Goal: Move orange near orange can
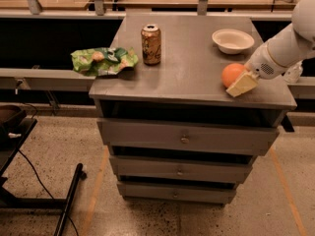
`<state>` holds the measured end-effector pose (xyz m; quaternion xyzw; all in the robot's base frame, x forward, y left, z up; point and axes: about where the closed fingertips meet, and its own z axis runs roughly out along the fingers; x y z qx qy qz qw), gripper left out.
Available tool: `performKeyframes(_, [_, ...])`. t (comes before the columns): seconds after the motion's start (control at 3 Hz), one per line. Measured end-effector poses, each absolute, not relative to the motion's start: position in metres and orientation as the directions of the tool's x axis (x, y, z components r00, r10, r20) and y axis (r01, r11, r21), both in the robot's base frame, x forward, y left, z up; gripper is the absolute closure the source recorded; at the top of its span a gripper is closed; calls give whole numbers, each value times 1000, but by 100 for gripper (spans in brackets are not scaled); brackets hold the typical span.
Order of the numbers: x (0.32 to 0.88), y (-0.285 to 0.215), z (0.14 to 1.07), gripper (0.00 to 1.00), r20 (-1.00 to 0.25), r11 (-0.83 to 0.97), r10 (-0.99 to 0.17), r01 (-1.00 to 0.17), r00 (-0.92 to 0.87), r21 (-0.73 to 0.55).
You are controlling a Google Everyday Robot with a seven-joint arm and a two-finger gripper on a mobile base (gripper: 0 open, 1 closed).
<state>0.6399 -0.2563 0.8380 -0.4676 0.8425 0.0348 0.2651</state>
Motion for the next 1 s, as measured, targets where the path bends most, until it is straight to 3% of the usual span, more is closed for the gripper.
performKeyframes(1.0, [699, -183, 972, 100, -594, 403, -793, -847, -134, -347])
